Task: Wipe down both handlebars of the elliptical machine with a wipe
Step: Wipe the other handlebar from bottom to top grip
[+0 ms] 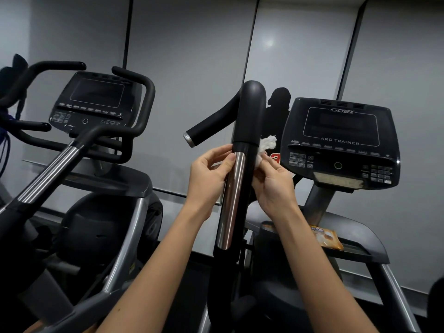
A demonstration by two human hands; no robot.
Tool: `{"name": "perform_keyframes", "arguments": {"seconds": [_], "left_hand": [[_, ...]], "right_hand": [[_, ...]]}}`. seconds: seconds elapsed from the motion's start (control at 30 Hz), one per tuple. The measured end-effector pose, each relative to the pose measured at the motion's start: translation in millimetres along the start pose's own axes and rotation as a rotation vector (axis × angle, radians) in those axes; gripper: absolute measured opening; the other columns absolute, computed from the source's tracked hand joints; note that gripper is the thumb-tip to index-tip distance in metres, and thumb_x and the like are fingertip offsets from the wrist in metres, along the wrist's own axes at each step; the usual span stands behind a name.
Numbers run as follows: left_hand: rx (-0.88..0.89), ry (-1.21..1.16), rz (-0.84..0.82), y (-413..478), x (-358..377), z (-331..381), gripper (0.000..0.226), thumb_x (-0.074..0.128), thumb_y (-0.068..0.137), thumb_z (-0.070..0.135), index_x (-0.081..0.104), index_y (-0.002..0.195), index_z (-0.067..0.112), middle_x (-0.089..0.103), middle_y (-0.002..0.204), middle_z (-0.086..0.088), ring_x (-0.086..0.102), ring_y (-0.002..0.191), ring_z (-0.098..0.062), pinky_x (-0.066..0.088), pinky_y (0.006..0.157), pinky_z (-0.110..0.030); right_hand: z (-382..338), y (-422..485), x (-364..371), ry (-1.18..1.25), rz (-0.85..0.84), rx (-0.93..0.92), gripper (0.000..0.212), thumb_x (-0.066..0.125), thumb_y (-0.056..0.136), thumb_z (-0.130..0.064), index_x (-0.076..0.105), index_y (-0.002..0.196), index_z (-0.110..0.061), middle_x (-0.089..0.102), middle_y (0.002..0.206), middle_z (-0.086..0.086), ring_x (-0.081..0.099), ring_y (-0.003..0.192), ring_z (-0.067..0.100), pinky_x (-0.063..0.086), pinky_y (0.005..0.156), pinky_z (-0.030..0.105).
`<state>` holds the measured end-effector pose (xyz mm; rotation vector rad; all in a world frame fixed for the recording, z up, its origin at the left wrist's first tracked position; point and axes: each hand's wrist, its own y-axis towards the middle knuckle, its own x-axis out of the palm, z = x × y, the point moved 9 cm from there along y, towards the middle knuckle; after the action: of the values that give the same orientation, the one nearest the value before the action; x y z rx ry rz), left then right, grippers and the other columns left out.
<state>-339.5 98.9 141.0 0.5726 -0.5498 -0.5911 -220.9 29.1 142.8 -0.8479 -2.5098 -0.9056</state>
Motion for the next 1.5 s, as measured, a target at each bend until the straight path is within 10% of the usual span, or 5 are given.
{"name": "perform_keyframes", "arguments": {"seconds": [0.3,0.53,0.97,1.2,1.5], "left_hand": [[-0.052,-0.065,-0.015,3.7,-0.4,-6.7,0.015,0.062,0.088,0.011,0.066,0.101,0.017,0.070,0.105,-0.007,0.067,0.097,-0.019,0.055,0.083,-0.027],[-0.124,-0.105,0.021,17.9,-1.2,-2.6,0.024,0.047,0.098,0.014,0.059,0.117,0.006,0.068,0.102,-0.007,0.067,0.077,-0.006,0.053,0.061,-0.015],[-0.052,-0.019,-0.040,41.6,28.4,31.9,0.030,0.052,0.095,0.018,0.053,0.123,0.007,0.066,0.093,0.000,0.064,0.083,-0.011,0.053,0.083,-0.029],[0.004,-0.004,-0.031,43.7,29.6,31.5,0.023,0.052,0.095,0.018,0.056,0.117,0.013,0.067,0.092,-0.003,0.065,0.082,-0.012,0.053,0.083,-0.030],[0.042,-0.006,-0.055,44.2,31.1,35.0,0.011,0.051,0.095,0.016,0.055,0.103,0.022,0.064,0.079,0.004,0.064,0.065,0.003,0.052,0.076,-0.022]], "right_hand": [[-51.4,-65.0,39.9,-0.897,0.043,-1.038,0.020,0.067,0.084,-0.007,0.069,0.104,-0.003,0.051,0.096,0.002,0.055,0.084,0.010,0.049,0.075,0.018],[-68.2,-54.6,50.5,-1.030,0.054,-1.302,0.013,0.063,0.078,0.005,0.070,0.089,0.002,0.057,0.089,0.016,0.059,0.075,0.028,0.053,0.066,0.031],[-41.0,-8.8,0.8,-0.345,0.099,-0.480,0.020,0.060,0.084,0.005,0.063,0.079,-0.014,0.060,0.066,-0.008,0.055,0.063,0.009,0.046,0.060,0.017],[-83.9,20.5,31.7,-0.448,0.079,-0.606,0.014,0.062,0.086,-0.003,0.067,0.085,-0.016,0.067,0.092,0.019,0.062,0.077,0.026,0.053,0.072,0.043],[-75.4,-6.4,26.2,-0.447,-0.008,-0.696,0.013,0.065,0.086,-0.007,0.071,0.095,-0.014,0.061,0.098,0.010,0.064,0.088,0.027,0.053,0.077,0.028]]}}
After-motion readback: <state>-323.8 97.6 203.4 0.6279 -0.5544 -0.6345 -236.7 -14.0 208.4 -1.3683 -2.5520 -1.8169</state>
